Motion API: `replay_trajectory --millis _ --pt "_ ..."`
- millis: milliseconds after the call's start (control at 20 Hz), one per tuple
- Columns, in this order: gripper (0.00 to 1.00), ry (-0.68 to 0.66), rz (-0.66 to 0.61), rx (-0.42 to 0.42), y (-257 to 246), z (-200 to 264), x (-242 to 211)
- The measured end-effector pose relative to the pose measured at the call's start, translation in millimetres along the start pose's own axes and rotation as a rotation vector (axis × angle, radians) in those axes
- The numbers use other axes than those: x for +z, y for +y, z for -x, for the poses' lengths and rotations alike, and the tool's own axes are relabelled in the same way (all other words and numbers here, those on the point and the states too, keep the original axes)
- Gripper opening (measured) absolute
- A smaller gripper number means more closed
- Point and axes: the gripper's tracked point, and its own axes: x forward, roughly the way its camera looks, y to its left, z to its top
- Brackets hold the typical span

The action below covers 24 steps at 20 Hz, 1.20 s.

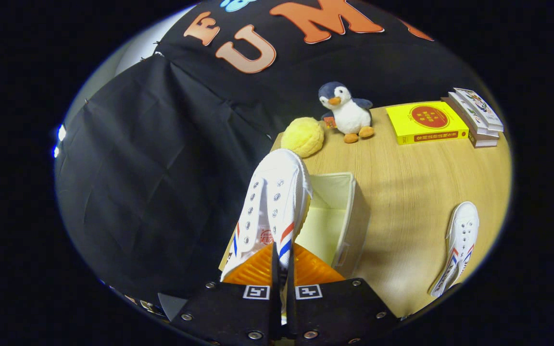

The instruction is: Open the storage box then place both shoes into the box .Put the left shoe in first, then the right shoe, with the right side of both shoes facing outward in a uniform manner.

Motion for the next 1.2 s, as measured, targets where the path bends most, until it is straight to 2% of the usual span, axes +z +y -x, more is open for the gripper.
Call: replay_trajectory --millis 500,900,1000,1150,1200 --pt "0.05 0.129 -0.036 -0.122 3 -60 -43" --pt "0.07 0.236 -0.1 -0.229 1 -77 -69" --pt "0.1 0.25 -0.113 -0.22 3 -81 -73" --pt "0.12 0.242 -0.221 -0.074 29 -84 -61" --pt "0.19 0.235 -0.223 -0.059 31 -82 -58"
